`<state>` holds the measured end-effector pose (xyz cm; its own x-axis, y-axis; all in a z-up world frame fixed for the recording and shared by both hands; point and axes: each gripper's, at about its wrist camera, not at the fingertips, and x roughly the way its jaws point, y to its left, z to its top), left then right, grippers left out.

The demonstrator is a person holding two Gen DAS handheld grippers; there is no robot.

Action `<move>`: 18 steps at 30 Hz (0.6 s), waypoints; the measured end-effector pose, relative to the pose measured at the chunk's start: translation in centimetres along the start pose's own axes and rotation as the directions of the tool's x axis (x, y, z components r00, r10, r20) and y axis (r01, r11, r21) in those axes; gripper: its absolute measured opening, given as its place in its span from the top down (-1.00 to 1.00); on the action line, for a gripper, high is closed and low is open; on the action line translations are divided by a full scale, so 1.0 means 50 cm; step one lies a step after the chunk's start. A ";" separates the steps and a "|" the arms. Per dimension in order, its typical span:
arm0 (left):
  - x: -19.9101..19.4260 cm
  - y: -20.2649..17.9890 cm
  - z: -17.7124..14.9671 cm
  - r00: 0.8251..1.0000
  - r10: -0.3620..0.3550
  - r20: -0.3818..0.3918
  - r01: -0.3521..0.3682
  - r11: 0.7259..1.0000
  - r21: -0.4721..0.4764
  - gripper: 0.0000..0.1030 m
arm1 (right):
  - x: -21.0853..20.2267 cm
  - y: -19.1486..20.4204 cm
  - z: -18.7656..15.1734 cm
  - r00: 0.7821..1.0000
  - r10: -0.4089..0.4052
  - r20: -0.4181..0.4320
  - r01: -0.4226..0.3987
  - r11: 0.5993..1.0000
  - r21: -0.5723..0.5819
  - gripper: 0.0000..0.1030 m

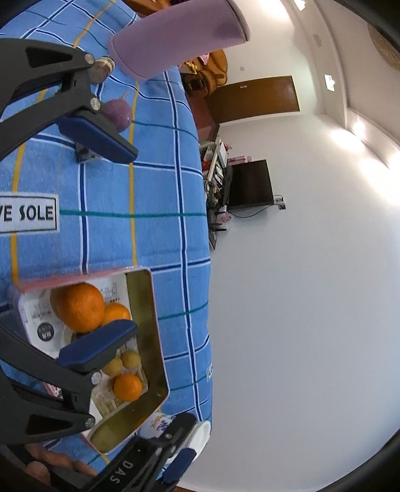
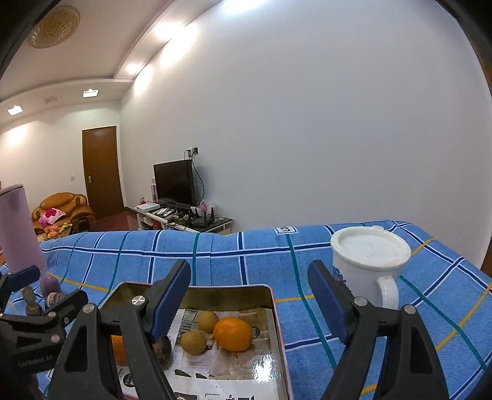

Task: Organize fruits
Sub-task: 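Withdraw both open tools from the tin box toward the remaining fruits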

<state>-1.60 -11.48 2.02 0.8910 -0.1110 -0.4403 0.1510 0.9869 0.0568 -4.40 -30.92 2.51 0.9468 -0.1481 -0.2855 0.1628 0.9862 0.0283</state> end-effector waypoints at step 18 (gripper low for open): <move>-0.011 0.045 -0.023 0.998 0.057 -0.015 -0.057 0.998 0.034 -1.00 | -0.028 0.042 -0.008 0.999 -0.054 0.003 0.054 0.998 -0.029 -0.55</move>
<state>-2.25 -9.07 1.34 0.8917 -0.0526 -0.4496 0.1146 0.9871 0.1118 -5.49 -28.62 2.59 0.9374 -0.2017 -0.2840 0.2059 0.9784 -0.0153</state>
